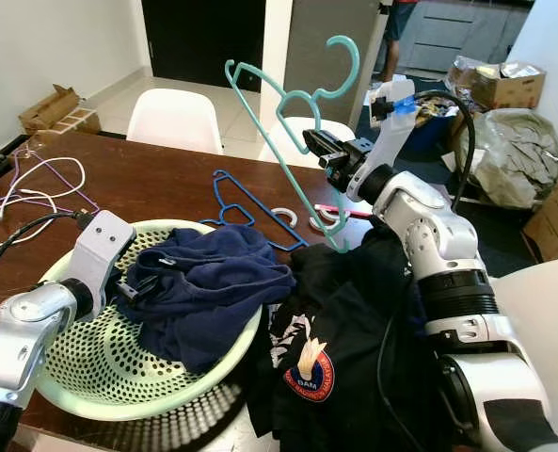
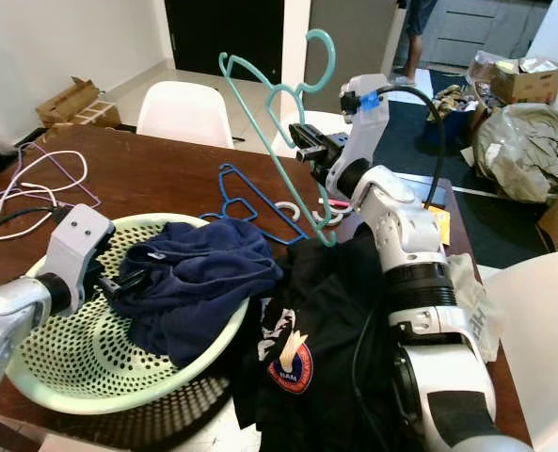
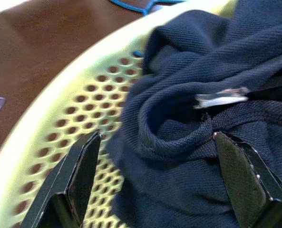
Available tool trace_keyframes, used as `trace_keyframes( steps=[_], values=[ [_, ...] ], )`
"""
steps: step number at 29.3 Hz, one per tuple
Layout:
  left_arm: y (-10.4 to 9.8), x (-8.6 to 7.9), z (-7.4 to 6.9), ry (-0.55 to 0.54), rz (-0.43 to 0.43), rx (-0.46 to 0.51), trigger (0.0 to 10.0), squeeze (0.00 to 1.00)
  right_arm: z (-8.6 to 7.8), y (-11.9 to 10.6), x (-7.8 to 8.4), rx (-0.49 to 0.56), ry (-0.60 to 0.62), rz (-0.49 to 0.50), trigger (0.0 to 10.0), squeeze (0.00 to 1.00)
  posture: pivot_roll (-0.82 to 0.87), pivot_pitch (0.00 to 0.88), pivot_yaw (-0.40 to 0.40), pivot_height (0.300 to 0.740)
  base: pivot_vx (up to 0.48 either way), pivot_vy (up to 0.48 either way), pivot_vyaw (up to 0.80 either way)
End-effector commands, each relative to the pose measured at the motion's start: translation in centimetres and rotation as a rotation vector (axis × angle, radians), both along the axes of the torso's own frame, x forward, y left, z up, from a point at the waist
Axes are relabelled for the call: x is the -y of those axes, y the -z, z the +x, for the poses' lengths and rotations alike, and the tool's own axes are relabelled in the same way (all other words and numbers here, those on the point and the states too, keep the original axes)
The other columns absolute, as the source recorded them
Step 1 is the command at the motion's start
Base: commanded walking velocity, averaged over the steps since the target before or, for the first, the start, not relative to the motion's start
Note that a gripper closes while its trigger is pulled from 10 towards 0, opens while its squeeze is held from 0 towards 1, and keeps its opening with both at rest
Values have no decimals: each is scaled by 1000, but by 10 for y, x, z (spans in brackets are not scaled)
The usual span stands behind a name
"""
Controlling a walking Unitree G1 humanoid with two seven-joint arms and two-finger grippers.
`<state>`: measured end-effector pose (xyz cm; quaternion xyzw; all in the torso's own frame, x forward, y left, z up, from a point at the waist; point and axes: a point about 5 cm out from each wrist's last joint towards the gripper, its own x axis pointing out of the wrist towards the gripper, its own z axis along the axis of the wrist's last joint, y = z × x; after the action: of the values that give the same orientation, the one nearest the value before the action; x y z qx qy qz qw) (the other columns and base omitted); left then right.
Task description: Hang hanger
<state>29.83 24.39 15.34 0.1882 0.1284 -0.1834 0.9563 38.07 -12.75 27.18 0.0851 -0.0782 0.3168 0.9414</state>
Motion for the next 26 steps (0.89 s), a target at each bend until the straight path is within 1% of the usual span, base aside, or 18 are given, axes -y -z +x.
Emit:
trace_keyframes(
  steps=[1,4,5,6,7,8,9,10,18,19,20,23,24,25,26],
  values=[
    [7,5,0,25,-2,-29,10000,0,-1,0,4,-3,10,6,0,0,36,0,-73,740,0,0,0],
    [13,9,1,46,-16,-42,10000,0,-2,-1,5,-4,11,0,0,0,30,0,-79,740,0,0,0],
    [15,11,1,56,-24,-44,8314,0,-2,-2,5,-5,11,-2,0,0,31,0,-82,740,0,0,0],
    [15,11,1,56,-24,-44,8314,0,-2,-2,5,-5,11,-2,0,0,31,0,-82,740,0,0,0],
    [16,13,1,64,-32,-46,4196,0,-2,-2,4,-5,8,-3,0,0,33,0,-86,740,0,0,0],
    [16,13,1,64,-32,-46,4196,0,-2,-2,4,-5,8,-3,0,0,33,0,-86,740,0,0,0],
    [16,13,0,68,-37,-46,1098,0,-2,-3,3,-5,3,-4,0,0,36,0,-89,740,0,0,0],
    [17,13,-1,71,-42,-47,0,0,-2,-3,1,-5,-3,-3,0,0,41,0,-91,740,0,0,0],
    [17,11,-3,84,-42,-47,0,0,-3,-4,-3,-9,-17,1,0,0,52,0,-97,740,0,0,0],
    [11,11,-3,88,-28,-27,0,0,-3,-3,-5,-13,-20,4,0,0,56,0,-98,740,0,0,0],
    [11,11,-3,88,-28,-27,0,0,-3,-3,-5,-13,-20,4,0,0,56,0,-98,740,0,0,0],
    [-4,10,-2,99,14,23,0,0,-2,0,-6,-22,-22,9,0,0,62,0,-97,740,0,0,0],
    [-15,11,-2,107,20,59,0,0,-2,1,-7,-25,-22,14,0,0,66,0,-96,740,0,0,0],
    [-15,11,-2,107,20,59,0,0,-2,1,-7,-25,-22,14,0,0,66,0,-96,740,0,0,0],
    [-30,13,-3,122,13,107,0,0,-2,2,-7,-28,-23,21,0,0,69,0,-95,740,0,0,0]
  ],
)
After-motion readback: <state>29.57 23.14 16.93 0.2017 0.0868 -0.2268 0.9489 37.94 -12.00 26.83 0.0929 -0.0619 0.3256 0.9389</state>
